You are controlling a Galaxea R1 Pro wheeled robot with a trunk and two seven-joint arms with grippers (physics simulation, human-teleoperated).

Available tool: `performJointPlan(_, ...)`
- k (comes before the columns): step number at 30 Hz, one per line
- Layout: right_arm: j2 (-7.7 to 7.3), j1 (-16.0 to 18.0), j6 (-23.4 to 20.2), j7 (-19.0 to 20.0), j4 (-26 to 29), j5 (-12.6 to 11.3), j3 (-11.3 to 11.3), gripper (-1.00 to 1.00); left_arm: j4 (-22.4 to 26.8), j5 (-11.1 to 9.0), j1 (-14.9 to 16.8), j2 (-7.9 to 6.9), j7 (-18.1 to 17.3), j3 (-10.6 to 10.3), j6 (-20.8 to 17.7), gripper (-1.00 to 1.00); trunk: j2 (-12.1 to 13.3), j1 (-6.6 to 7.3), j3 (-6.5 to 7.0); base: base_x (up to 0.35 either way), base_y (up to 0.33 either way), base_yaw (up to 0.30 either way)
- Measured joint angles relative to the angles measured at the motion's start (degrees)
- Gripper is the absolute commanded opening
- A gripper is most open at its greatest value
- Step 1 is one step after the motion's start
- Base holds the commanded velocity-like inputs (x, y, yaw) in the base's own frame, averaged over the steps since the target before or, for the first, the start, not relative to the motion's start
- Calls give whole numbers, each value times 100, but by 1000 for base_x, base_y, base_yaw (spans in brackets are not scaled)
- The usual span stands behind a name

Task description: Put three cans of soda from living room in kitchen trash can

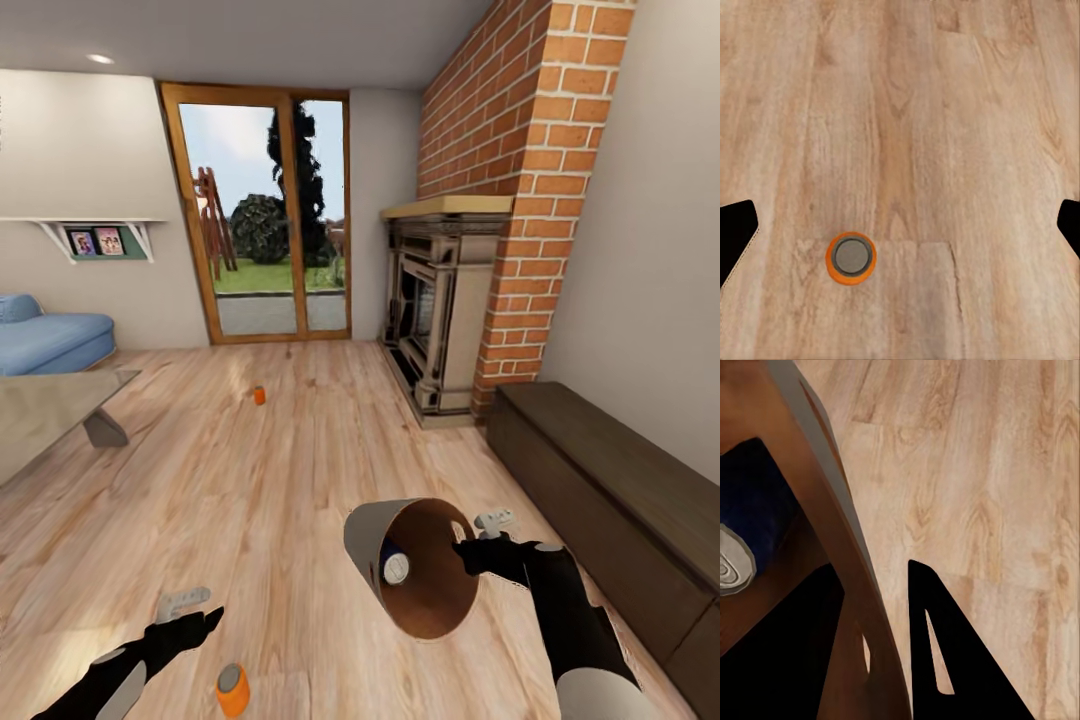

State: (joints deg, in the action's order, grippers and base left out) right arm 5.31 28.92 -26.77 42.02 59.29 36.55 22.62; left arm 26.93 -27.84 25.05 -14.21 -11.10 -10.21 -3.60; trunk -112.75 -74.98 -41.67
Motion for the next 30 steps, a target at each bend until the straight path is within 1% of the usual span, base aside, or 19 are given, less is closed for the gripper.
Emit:
performJointPlan(2, -12, 2, -33, -11, 43, -69, -70, -100, -9, 3, -1, 3, 3, 1, -2, 100, 0, 0, 1, 323, 0, 199)
performJointPlan(5, -32, -15, -47, -21, 66, -7, -119, -100, -16, 9, -1, 5, 7, 1, -3, 100, 0, 0, 0, 314, 0, 225)
performJointPlan(7, -15, -23, -71, -26, 74, -38, -160, -100, -20, 7, 0, 6, 10, 1, -2, 100, 0, 0, 0, 183, 0, 150)
performJointPlan(9, -5, -27, -68, -33, 76, -7, -169, -100, -20, 7, 0, 6, 12, 1, -5, 100, 0, 0, 0, 99, 0, 80)
performJointPlan(12, 0, -34, -71, -38, 79, -1, -182, -100, -28, 10, 1, 6, 161, 6, -33, 100, 0, 0, 0, 41, 0, 34)
performJointPlan(14, -13, -36, -70, -39, 81, -20, -180, -100, -34, -1, 2, 6, 440, 9, -121, 100, 0, 0, 0, 16, 0, 13)
performJointPlan(18, -25, -37, -72, -33, 86, -35, -175, -100, -32, -8, 3, 6, 615, 8, -176, 100, 0, 0, 0, 7, 0, 6)
performJointPlan(23, -32, -38, -77, -30, 87, -36, -158, -100, -36, -11, 6, 6, 683, 3, -202, 100, -199, -109, -89, 2, 0, 1)
performJointPlan(27, -38, -37, -71, -40, 103, -28, -133, -100, -28, 10, 18, 18, 718, -42, -212, 100, -360, -197, -161, 0, 0, 0)
performJointPlan(29, -39, -36, -73, -40, 121, -34, -125, -100, -28, 12, 42, 24, 718, -51, -275, 100, -440, -241, -197, 0, 0, 0)
performJointPlan(30, -39, -35, -77, -40, 131, -38, -123, -100, -27, 15, 57, 48, 723, -56, -381, 100, -480, -263, -214, 0, 0, 0)
